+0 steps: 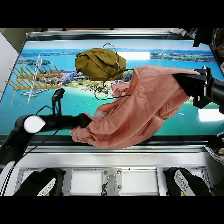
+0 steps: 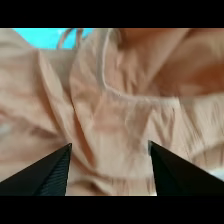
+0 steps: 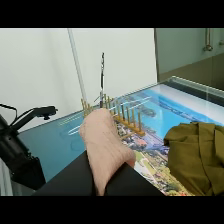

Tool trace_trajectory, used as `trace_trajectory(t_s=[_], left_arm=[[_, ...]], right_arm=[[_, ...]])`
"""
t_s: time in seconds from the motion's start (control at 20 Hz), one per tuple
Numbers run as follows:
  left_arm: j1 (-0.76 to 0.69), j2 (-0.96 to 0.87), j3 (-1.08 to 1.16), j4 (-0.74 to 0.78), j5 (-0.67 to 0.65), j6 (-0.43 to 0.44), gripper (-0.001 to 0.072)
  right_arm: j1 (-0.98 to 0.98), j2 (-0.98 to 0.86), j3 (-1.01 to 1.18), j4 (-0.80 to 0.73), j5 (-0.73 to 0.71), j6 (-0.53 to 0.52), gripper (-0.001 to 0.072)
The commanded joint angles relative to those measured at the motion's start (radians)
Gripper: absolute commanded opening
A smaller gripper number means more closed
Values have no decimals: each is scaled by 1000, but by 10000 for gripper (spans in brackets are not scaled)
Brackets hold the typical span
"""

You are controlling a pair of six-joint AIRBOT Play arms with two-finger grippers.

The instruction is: Fold the clothes and pants, and hang the long-sleeved shirts on hangers.

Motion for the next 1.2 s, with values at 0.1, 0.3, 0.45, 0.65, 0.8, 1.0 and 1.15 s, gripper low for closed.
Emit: trace_trajectory(t_s=[0.1, 0.3, 0.45, 0.65, 0.8, 1.0, 1.15], left_arm=[[-71, -283, 113, 10, 102, 2, 510], [-94, -408, 140, 10, 136, 0, 466], [-77, -449, 168, 10, 137, 0, 306], [-14, -427, 184, 10, 117, 12, 7], [53, -359, 184, 10, 76, 33, 7], [122, -247, 184, 8, 28, 56, 7], [145, -150, 184, 9, -3, 57, 7]], right_arm=[[0, 1, 0, 0, 1, 0, 5], [0, 1, 0, 0, 2, 0, 5], [-1, 1, 0, 0, 6, 0, 4], [-1, -1, -12, 1, 82, -8, 4], [-1, -1, -56, 1, 92, -9, 4], [-1, -2, -159, 58, 113, -71, 3], [0, -5, -280, 111, 108, -150, 3]])
